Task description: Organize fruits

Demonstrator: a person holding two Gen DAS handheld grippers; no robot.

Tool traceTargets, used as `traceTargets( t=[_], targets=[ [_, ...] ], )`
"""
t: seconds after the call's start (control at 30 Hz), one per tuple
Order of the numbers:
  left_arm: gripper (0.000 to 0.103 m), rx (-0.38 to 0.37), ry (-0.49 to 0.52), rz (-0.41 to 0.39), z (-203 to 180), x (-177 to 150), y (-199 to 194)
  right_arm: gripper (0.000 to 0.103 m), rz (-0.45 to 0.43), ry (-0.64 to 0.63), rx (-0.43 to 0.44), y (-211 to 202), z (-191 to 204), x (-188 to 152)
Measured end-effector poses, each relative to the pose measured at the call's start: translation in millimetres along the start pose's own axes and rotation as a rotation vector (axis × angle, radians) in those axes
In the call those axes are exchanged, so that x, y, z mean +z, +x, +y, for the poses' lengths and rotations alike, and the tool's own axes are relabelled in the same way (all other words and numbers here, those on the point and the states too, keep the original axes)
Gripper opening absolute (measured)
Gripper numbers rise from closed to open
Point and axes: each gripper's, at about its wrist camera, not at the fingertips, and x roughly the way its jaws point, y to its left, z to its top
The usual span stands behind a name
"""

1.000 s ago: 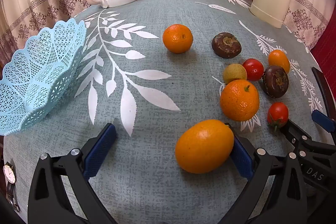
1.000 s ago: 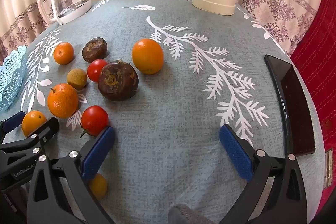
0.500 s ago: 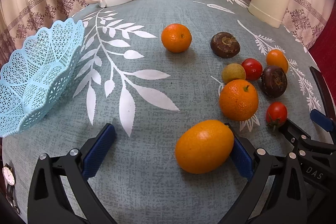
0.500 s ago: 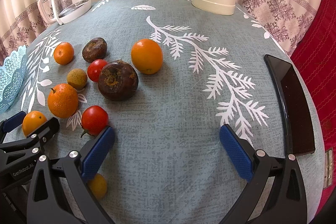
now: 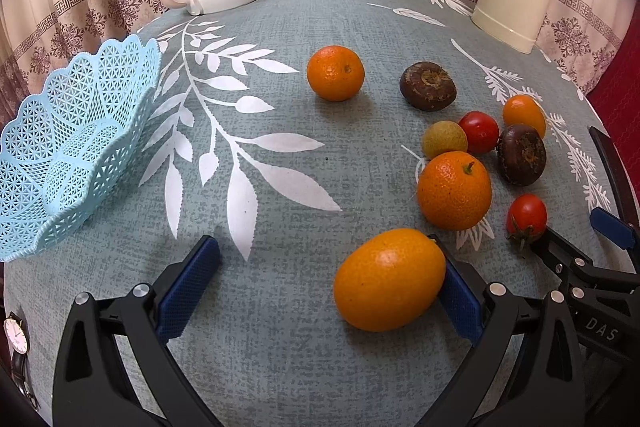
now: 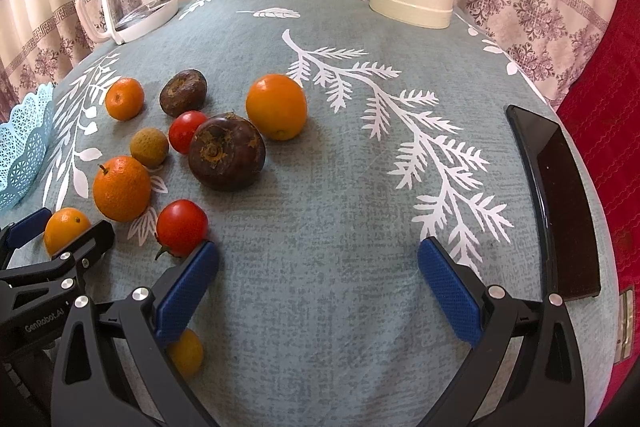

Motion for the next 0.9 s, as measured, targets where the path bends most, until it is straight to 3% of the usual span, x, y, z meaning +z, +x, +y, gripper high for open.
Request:
traceTargets(
  t=[0.33,0.57,0.9],
  targets=[
    [0.101,-0.032,-0.013,-0.026,4,0,-7,0.098,-0.087,0.065,0.097,-17,-14,-3],
    [0.101,-0.009,0.014,-0.105,-1,-1,-25,0.098,-0.178,0.092,0.17,-34,-20,-2],
    [0.101,0.023,0.041,-0.17,-5,-4,-44,0.098,-0.226,0.105,0.2,-53,-25,-6]
  ],
)
